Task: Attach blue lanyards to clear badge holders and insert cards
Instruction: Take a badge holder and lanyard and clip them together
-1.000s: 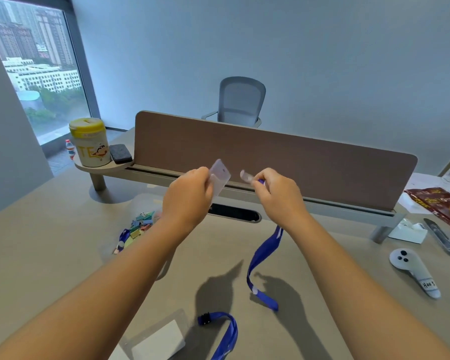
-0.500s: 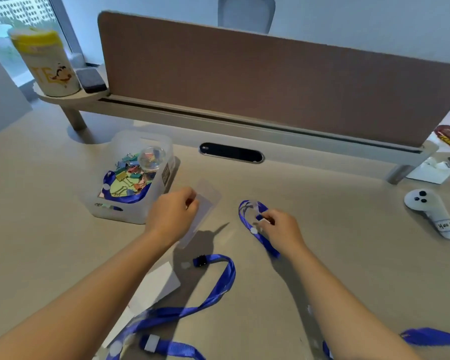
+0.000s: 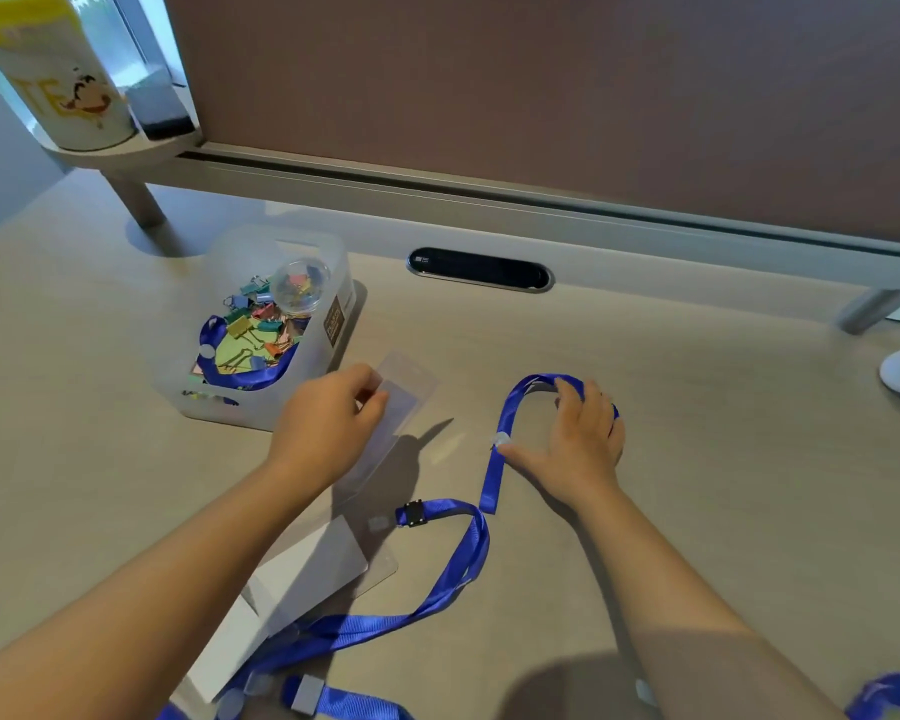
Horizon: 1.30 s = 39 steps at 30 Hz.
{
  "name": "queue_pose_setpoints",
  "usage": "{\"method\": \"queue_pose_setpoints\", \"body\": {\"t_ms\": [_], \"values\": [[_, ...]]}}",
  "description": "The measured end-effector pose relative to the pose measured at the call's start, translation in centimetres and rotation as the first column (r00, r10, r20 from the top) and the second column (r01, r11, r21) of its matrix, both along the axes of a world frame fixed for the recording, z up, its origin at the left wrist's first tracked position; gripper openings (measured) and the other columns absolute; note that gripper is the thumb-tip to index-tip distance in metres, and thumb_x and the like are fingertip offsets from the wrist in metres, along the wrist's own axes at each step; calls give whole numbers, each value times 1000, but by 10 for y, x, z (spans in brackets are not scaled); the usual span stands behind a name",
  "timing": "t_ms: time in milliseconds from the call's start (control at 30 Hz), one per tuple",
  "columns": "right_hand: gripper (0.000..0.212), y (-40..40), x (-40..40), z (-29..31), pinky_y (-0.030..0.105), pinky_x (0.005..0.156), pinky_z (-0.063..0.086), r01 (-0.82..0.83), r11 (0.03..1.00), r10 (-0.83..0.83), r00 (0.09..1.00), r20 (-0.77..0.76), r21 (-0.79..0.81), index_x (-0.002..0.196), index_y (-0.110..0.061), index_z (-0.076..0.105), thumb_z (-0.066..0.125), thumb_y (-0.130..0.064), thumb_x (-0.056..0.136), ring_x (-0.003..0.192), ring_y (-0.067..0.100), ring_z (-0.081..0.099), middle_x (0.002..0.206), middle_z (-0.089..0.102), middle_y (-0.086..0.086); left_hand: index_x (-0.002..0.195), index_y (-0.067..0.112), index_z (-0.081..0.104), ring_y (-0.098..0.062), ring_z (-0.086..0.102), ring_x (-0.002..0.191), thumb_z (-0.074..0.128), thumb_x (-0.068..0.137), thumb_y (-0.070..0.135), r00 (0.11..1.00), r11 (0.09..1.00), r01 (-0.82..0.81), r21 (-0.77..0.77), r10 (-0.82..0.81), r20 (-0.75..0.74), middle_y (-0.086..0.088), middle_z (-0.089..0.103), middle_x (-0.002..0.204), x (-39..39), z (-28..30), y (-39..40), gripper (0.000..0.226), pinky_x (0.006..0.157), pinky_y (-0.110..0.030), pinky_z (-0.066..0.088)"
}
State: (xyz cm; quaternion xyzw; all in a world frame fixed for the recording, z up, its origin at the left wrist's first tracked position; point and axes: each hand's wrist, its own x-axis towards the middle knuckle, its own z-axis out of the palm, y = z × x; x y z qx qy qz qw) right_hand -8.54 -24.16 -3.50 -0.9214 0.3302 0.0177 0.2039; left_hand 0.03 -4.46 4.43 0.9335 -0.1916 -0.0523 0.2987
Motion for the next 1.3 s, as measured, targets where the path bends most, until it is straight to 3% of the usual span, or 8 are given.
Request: {"method": "queue_pose_setpoints", "body": {"t_ms": [133, 267, 567, 767, 933, 1033, 1200, 1300], "values": [[120, -7, 12, 6, 56, 116, 7, 65, 994, -52, 988, -144, 90, 147, -24, -7, 63, -69, 60, 145, 33, -7, 158, -7, 8, 99, 6, 61, -26, 60, 81, 51, 88, 17, 1000, 1000, 5, -13, -5, -6, -14, 67, 91, 3, -2, -2, 19, 75, -38, 50], [120, 4, 17, -1, 55, 117, 6, -54, 992, 80, 970, -231, 116, 147, -20, -5, 62, -68, 61, 145, 31, -6, 158, -2, 9, 99, 5, 61, -20, 53, 76, 51, 88, 17, 1000, 1000, -1, -17, 1, -6, -5, 58, 81, 5, -5, 1, 19, 68, -30, 41], [43, 28, 19, -1, 32, 81, 42, -179, 979, 185, 981, -57, 99, 118, -5, 47, 60, -30, 85, 102, 26, 50, 123, 49, 12, 104, 4, 60, -17, 52, 79, 50, 89, 17, 999, 999, -27, -28, 27, -18, -9, 63, 89, 4, -4, 12, 22, 70, -29, 42], [20, 36, 21, 5, 29, 66, 35, -139, 982, 155, 980, -122, 132, 108, -3, 49, 44, -16, 93, 78, 21, 45, 106, 58, 14, 99, 6, 61, -17, 51, 77, 50, 89, 20, 997, 995, -81, -60, 80, -10, -5, 60, 84, 13, 7, 34, 20, 64, -28, 41], [8, 57, 48, 42, 25, 57, 45, -51, 920, 16, 995, 94, 389, 92, -9, 39, 46, -14, 92, 71, 21, 54, 83, 50, 5, 75, 9, 54, -24, 48, 76, 49, 89, 18, 969, 943, -245, -226, 235, -74, -8, 54, 79, 32, 23, 63, 18, 49, -26, 34], [6, 84, 78, 80, 18, 44, 31, -99, 890, -10, 972, 235, 446, 93, -8, 37, 43, -11, 93, 58, 10, 41, 80, 47, 4, 76, 9, 54, -27, 48, 75, 48, 89, 16, 945, 899, -326, -290, 316, -84, -14, 58, 82, 49, 35, 87, 16, 51, -30, 32], [25, 142, 144, 119, 18, 48, 37, -224, 869, 20, 907, 420, 441, 120, -6, 38, 34, -15, 97, 65, 9, 45, 80, 49, 0, 81, 9, 56, -24, 49, 81, 47, 90, 17, 923, 842, -385, -379, 363, -130, -10, 57, 88, 72, 50, 129, 15, 51, -20, 32], [28, 178, 180, 118, 29, 70, 48, -261, 883, 62, 889, 453, 391, 122, -6, 36, 34, -19, 97, 92, 25, 58, 110, 59, 14, 63, 22, 50, -23, 49, 78, 49, 89, 17, 912, 813, -409, -415, 386, -141, -10, 58, 84, 88, 50, 158, 27, 53, -22, 34]]}}
